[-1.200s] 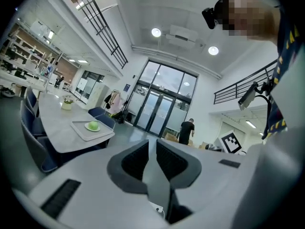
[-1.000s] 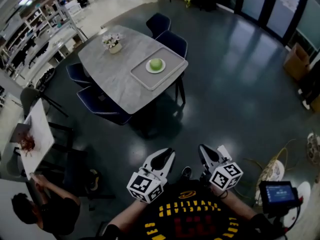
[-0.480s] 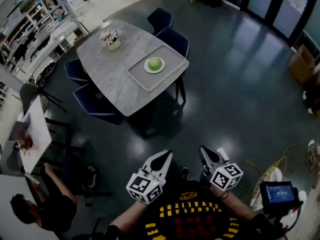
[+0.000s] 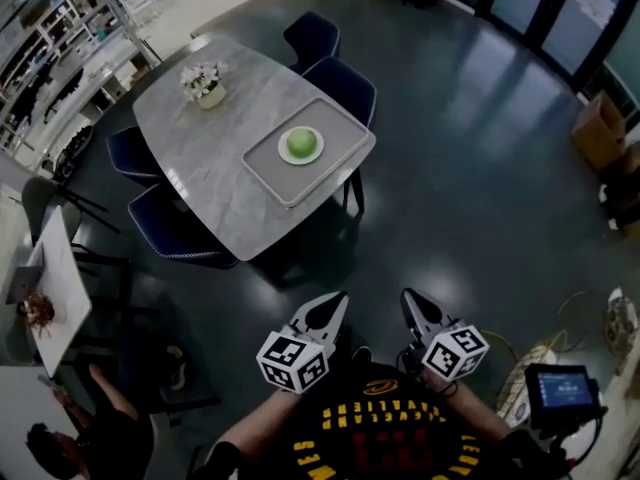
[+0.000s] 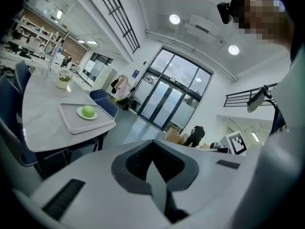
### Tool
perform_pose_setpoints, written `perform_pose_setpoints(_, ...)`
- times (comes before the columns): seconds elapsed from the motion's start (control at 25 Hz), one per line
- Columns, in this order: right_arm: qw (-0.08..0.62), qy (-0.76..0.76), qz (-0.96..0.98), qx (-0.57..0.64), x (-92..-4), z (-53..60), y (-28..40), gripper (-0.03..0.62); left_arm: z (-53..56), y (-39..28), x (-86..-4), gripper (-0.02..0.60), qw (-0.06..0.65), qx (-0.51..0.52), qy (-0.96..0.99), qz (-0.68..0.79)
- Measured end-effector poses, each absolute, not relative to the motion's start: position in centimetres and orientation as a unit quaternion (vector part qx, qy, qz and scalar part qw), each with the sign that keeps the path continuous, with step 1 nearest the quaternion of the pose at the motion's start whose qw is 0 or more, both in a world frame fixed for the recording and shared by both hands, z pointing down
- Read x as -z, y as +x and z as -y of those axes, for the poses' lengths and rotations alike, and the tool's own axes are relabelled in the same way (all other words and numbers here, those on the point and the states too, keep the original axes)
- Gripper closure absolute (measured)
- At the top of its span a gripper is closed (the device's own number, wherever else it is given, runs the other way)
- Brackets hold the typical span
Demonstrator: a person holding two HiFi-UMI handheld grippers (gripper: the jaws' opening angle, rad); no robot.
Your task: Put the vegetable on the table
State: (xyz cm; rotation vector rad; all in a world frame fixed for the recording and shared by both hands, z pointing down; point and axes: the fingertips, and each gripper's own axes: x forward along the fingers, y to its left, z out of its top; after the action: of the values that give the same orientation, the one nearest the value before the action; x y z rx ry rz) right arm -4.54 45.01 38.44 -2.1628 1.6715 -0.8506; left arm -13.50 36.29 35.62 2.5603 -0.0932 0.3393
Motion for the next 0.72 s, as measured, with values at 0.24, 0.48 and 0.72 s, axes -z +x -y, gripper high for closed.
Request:
perform_pose_setpoints(0.24,0.113,-0.742,-0.599,0.278,-37.0,-39.0,-1.5,0.59,-30.0,-9.9,-35.7,0.581,0.288,-0.124,0.949,0.039)
perform_pose_setpoints(0.48,0.087,-0.731,-0.626,0.258,-35.9,-33.2,-0.3,0.589,-25.0,-8.0,-36.1,0.581,0.296,-0.125,0.946,0.044)
perform_pose_setpoints(0.72,0.081,-0.72,-0.64,0.256,-36.0,-29.8,1.3,0.589,-21.6,-6.1,-37.0,0.581,0.31,-0.121,0.942,0.047)
